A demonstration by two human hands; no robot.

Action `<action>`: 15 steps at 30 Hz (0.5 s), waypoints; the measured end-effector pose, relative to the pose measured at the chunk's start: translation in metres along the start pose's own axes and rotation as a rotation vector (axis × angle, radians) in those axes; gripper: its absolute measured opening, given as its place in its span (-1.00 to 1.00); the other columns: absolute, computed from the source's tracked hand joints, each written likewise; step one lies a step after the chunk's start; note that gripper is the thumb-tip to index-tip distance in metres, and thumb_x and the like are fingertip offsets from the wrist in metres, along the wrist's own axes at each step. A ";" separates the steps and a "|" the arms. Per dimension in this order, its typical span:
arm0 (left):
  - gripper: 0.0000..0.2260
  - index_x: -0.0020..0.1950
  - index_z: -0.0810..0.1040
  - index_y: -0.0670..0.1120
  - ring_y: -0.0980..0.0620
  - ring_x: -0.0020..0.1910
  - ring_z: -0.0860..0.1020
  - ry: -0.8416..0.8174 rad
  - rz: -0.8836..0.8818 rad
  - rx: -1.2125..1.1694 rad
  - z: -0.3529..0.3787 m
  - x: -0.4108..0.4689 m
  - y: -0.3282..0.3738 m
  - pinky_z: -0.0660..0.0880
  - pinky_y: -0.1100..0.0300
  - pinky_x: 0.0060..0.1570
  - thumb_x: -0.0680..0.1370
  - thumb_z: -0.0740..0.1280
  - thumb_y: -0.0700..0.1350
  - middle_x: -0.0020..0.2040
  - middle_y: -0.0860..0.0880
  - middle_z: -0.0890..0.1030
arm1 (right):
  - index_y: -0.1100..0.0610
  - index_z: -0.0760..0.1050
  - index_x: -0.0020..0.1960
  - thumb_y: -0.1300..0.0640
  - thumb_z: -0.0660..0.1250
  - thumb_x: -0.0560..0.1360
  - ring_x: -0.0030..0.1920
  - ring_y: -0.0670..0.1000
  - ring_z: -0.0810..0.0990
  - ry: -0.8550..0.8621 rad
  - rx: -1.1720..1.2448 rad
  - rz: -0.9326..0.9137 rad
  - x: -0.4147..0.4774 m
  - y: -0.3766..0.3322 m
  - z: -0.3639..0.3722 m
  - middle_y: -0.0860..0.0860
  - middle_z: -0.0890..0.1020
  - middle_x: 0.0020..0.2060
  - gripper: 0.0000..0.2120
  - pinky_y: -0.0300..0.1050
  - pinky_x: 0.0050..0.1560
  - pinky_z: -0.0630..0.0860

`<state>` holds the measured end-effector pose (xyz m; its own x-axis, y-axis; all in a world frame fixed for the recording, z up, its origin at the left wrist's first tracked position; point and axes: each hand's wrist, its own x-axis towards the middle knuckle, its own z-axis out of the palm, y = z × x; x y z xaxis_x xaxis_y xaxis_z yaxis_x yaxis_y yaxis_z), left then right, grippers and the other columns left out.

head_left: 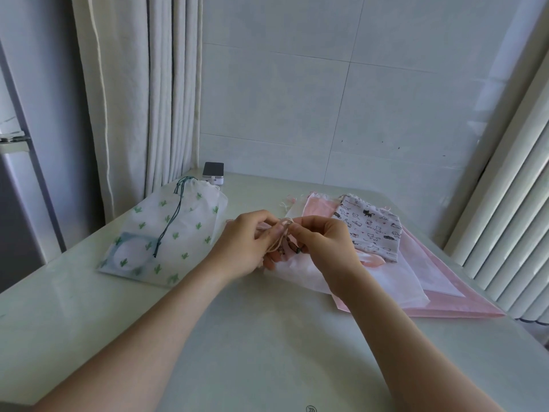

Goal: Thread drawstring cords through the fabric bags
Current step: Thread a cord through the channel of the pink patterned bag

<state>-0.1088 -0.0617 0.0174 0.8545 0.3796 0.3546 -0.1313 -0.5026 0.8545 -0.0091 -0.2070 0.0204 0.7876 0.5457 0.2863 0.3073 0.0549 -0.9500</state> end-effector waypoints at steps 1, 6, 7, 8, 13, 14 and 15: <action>-0.83 0.05 0.68 -0.09 0.03 -0.51 0.60 0.038 0.017 0.042 -0.002 0.001 -0.001 0.48 0.27 -0.45 0.68 0.37 -0.02 -0.38 -0.01 0.68 | 0.18 0.74 -0.07 0.21 0.47 0.56 -0.33 -0.12 0.57 0.004 -0.006 0.000 0.000 0.000 -0.001 -0.04 0.67 -0.36 -0.91 -0.23 -0.19 0.50; -0.84 -0.04 0.65 -0.06 -0.02 -0.47 0.63 0.197 0.026 0.134 -0.004 0.007 -0.009 0.54 0.22 -0.40 0.69 0.31 -0.13 -0.35 -0.04 0.66 | 0.14 0.75 -0.03 0.22 0.52 0.52 -0.33 -0.16 0.62 0.011 -0.098 -0.018 0.003 0.003 -0.008 0.01 0.74 -0.29 -0.95 -0.28 -0.19 0.52; -0.83 -0.04 0.61 -0.06 -0.03 -0.43 0.64 0.189 0.017 0.158 -0.003 0.009 -0.011 0.55 0.18 -0.36 0.71 0.28 -0.13 -0.32 -0.03 0.65 | 0.14 0.76 -0.03 0.22 0.53 0.52 -0.34 -0.15 0.62 0.007 -0.114 -0.024 0.003 0.003 -0.008 0.01 0.74 -0.29 -0.95 -0.28 -0.20 0.52; -0.82 -0.03 0.57 -0.06 -0.04 -0.33 0.64 0.176 0.002 0.184 -0.001 0.010 -0.014 0.55 0.14 -0.30 0.72 0.24 -0.11 -0.27 -0.01 0.64 | 0.14 0.76 -0.03 0.22 0.53 0.51 -0.34 -0.15 0.61 0.002 -0.128 -0.030 0.003 0.004 -0.008 0.02 0.74 -0.29 -0.95 -0.27 -0.21 0.53; -0.74 -0.08 0.48 -0.06 -0.06 -0.06 0.53 0.161 -0.070 0.233 0.001 0.013 -0.017 0.45 0.04 -0.09 0.74 0.10 -0.06 -0.12 0.01 0.59 | 0.17 0.76 0.01 0.24 0.53 0.52 -0.35 -0.14 0.60 -0.042 -0.152 -0.036 0.004 0.005 -0.009 0.07 0.75 -0.25 -0.92 -0.26 -0.21 0.52; -0.69 -0.17 0.43 -0.06 -0.04 -0.15 0.49 0.185 -0.070 0.233 0.001 0.012 -0.015 0.39 0.07 -0.18 0.74 0.10 -0.05 -0.22 0.02 0.53 | 0.18 0.75 0.02 0.24 0.53 0.52 -0.36 -0.14 0.60 -0.052 -0.155 -0.036 0.003 0.004 -0.010 0.06 0.75 -0.25 -0.91 -0.27 -0.21 0.51; -0.64 -0.26 0.37 -0.06 -0.03 -0.24 0.43 0.214 -0.065 0.236 0.000 0.011 -0.012 0.33 0.08 -0.26 0.73 0.10 -0.03 -0.31 0.03 0.45 | 0.18 0.75 0.03 0.25 0.53 0.52 -0.36 -0.15 0.60 -0.065 -0.158 -0.039 0.003 0.004 -0.010 0.06 0.76 -0.25 -0.90 -0.28 -0.21 0.51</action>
<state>-0.0980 -0.0521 0.0109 0.7290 0.5590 0.3950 0.0617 -0.6283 0.7755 -0.0001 -0.2140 0.0192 0.7392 0.5985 0.3087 0.4207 -0.0524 -0.9057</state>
